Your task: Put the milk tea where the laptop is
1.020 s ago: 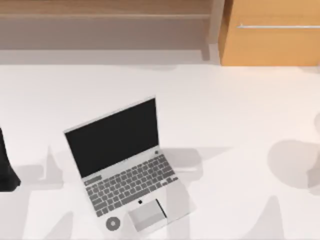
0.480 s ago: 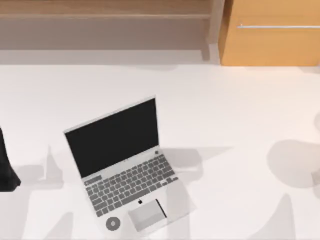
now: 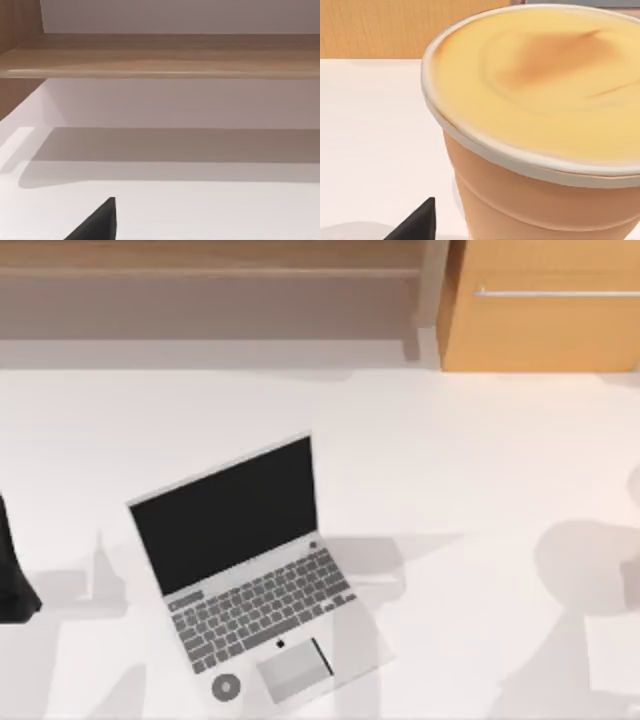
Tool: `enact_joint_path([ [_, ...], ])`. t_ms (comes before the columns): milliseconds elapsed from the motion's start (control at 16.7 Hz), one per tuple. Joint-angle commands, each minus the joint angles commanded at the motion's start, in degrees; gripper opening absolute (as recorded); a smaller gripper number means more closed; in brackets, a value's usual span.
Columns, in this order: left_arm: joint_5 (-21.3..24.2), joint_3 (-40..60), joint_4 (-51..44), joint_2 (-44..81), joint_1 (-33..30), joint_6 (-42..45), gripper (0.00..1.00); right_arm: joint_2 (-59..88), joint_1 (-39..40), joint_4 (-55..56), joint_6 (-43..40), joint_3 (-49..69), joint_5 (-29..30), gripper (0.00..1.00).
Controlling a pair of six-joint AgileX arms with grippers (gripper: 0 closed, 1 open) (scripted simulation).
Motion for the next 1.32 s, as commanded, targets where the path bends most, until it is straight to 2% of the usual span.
enact_joint_path([
  [300,0.00,0.00,0.00,0.00,0.00,0.00,1.00,21.41,2.42,18.48,0.98,3.20,2.55,1.00],
  [540,0.00,0.00,0.00,0.00,0.00,0.00,1.00,33.53,4.32,29.19,1.64,4.74,4.53,1.00],
  [960,0.00,0.00,0.00,0.00,0.00,0.00,1.00,37.23,5.05,32.51,1.90,5.08,5.28,1.00],
  [1320,0.00,0.00,0.00,0.00,0.00,0.00,1.00,37.23,5.05,32.51,1.90,5.08,5.28,0.55],
])
